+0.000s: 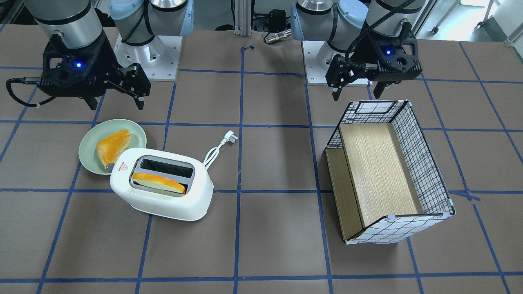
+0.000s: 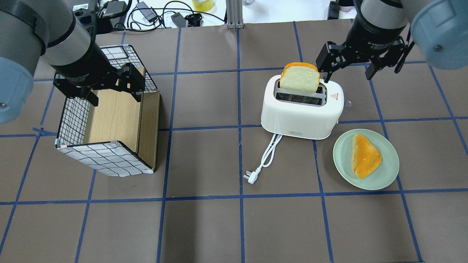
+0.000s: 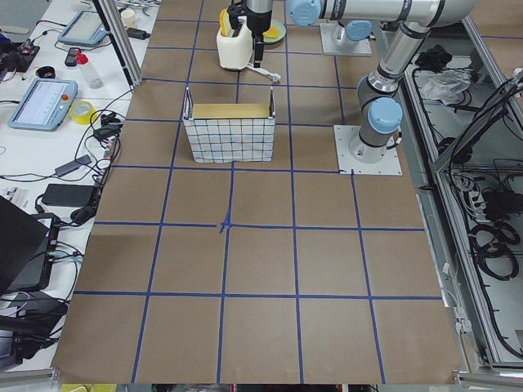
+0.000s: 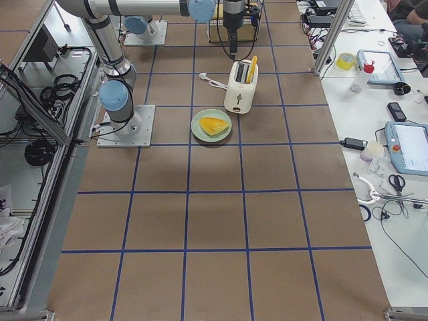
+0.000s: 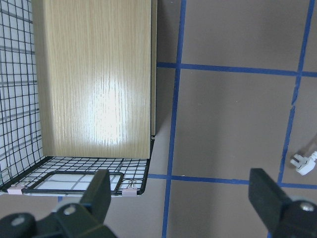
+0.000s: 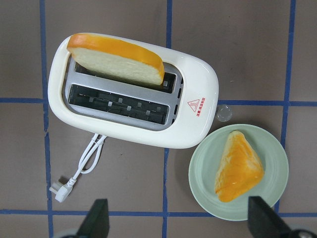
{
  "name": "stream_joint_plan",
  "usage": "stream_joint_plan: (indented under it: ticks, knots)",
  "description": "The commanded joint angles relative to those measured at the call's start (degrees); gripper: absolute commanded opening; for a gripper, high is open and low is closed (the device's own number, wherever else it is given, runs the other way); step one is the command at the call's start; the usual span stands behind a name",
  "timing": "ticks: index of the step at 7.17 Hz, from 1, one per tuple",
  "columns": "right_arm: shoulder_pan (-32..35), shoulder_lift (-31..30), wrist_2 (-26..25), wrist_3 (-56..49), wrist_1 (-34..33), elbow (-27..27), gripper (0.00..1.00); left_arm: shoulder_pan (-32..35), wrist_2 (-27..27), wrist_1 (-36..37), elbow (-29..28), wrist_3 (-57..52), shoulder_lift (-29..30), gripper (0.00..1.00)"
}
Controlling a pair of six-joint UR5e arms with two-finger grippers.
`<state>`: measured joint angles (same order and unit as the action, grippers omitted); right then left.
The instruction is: Press toaster with right arm
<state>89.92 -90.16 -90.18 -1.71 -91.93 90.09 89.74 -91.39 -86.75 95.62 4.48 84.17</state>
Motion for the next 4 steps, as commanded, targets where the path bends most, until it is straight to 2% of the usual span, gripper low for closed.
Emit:
stream_joint_plan:
  ticks: [1,3,4]
  knots:
    - [-0.01,0.07,-0.26,-0.22,0.0,0.0,1.0,0.0,-0.02,0.0,0.0,0.0,-0.06,1.0]
    - [-0.88,0.5,0.26,-2.57,-0.87,0.0,1.0,0.0,-0.02,0.0,0.0,0.0,-0.06,1.0]
    - [-2.54,0.86,0.27,-8.6,-1.4,-0.09,1.0,0.0,-0.02,0.0,0.0,0.0,-0.06,1.0]
